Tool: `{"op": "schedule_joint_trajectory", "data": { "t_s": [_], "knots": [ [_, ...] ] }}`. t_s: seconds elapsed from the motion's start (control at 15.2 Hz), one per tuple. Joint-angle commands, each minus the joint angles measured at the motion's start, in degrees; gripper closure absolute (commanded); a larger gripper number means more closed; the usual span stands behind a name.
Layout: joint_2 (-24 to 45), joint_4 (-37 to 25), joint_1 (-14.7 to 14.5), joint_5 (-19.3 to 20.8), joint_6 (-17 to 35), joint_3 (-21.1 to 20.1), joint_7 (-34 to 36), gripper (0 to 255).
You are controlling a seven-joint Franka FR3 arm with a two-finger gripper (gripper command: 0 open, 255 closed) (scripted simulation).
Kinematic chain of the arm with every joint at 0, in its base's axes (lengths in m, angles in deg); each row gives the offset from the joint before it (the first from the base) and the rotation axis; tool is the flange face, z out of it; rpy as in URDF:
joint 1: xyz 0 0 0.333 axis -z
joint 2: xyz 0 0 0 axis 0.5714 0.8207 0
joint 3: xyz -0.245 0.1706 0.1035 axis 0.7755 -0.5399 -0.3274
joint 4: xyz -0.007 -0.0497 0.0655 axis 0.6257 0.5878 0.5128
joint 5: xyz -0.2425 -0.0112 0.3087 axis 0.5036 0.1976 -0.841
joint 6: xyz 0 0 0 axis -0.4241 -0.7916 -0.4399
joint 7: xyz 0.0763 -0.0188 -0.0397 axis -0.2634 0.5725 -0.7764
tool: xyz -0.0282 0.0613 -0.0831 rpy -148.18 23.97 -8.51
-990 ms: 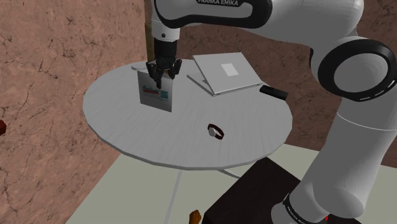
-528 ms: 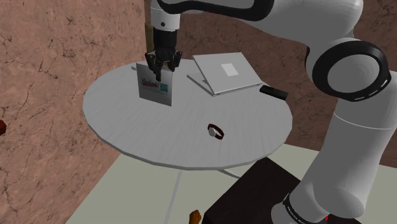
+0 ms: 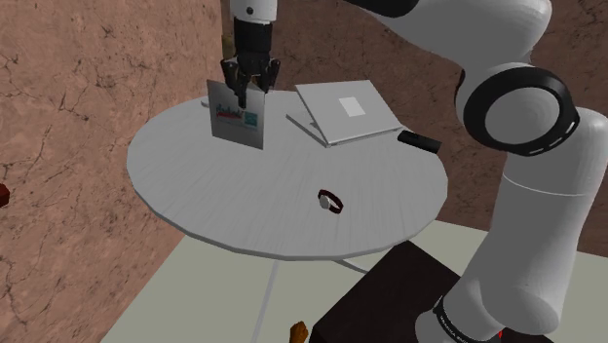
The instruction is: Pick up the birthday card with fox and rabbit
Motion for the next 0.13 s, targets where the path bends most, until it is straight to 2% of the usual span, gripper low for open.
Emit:
{"op": "schedule_joint_trajectory", "data": {
  "t_s": [0.0,0.07],
  "knots": [
    [1.14,-2.77,-0.24,0.28,-1.63,0.0,0.01,255],
    [1.13,-2.75,-0.24,0.28,-1.62,0.0,0.0,255]
  ]
}}
